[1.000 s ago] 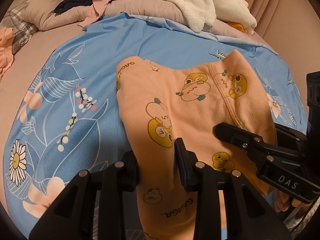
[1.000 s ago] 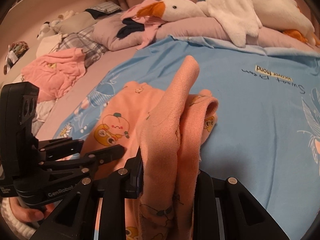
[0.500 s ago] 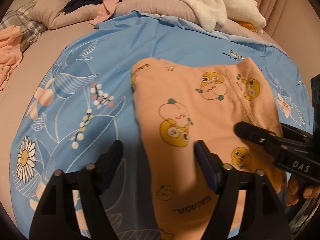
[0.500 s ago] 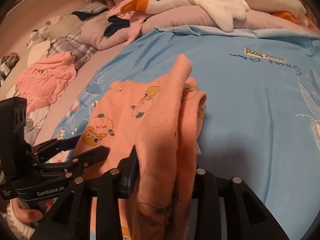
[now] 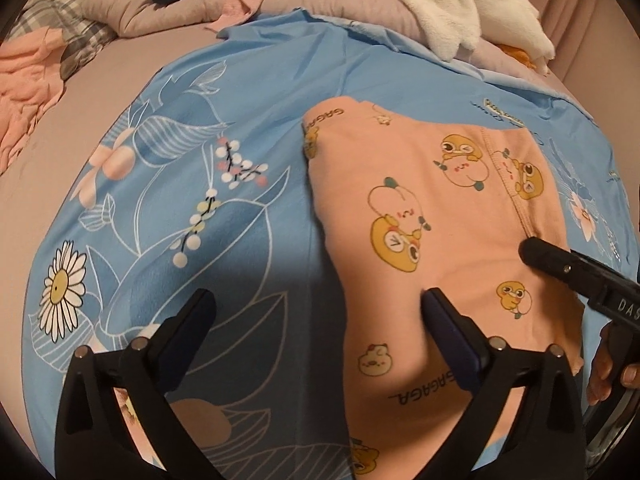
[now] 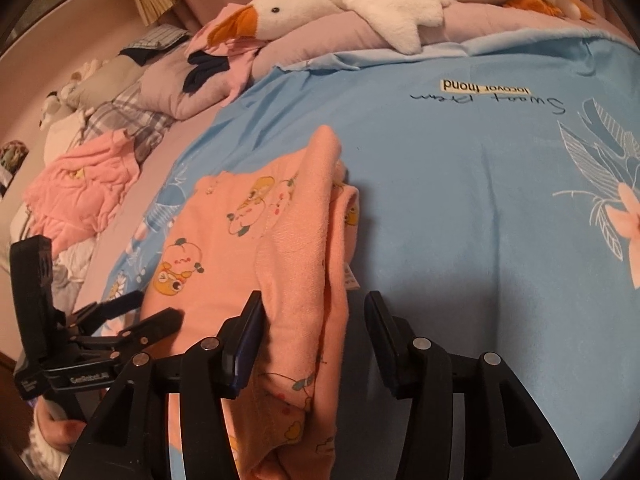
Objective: Fold small clothes
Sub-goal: 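Lower the shirt onto the duvet and open both grippers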
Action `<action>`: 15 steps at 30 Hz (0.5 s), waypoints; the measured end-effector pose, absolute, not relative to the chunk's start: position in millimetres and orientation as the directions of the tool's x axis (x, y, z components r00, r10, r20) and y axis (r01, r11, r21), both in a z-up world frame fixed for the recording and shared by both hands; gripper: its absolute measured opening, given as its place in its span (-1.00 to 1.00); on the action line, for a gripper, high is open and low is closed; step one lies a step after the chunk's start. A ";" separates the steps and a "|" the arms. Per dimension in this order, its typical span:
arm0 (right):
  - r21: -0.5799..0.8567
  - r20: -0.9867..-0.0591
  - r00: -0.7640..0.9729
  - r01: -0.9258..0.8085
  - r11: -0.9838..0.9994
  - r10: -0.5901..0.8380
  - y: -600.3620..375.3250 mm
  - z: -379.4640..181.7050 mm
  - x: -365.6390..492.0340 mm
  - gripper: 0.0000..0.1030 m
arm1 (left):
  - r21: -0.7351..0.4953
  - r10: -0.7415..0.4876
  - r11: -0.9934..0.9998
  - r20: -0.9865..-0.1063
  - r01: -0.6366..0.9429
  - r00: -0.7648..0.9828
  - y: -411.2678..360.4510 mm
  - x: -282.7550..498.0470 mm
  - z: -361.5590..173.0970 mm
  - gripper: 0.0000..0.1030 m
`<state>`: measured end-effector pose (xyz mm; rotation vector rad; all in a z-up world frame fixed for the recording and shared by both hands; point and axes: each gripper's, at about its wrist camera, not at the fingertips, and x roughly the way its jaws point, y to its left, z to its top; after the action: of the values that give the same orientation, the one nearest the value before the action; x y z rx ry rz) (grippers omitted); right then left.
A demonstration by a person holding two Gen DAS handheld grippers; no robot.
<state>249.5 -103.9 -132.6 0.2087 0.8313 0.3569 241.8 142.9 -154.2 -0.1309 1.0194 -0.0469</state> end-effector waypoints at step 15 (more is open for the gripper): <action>0.180 -0.676 0.644 -0.327 0.928 0.358 -94.2 -117.2 219.9 0.03 | -0.042 0.003 0.996 -0.850 -0.074 0.527 131.3 236.7 -150.3 1.00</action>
<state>219.9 -94.2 -117.2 0.0428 0.7790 0.3898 236.7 131.3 -150.3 -0.0762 1.0155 0.0456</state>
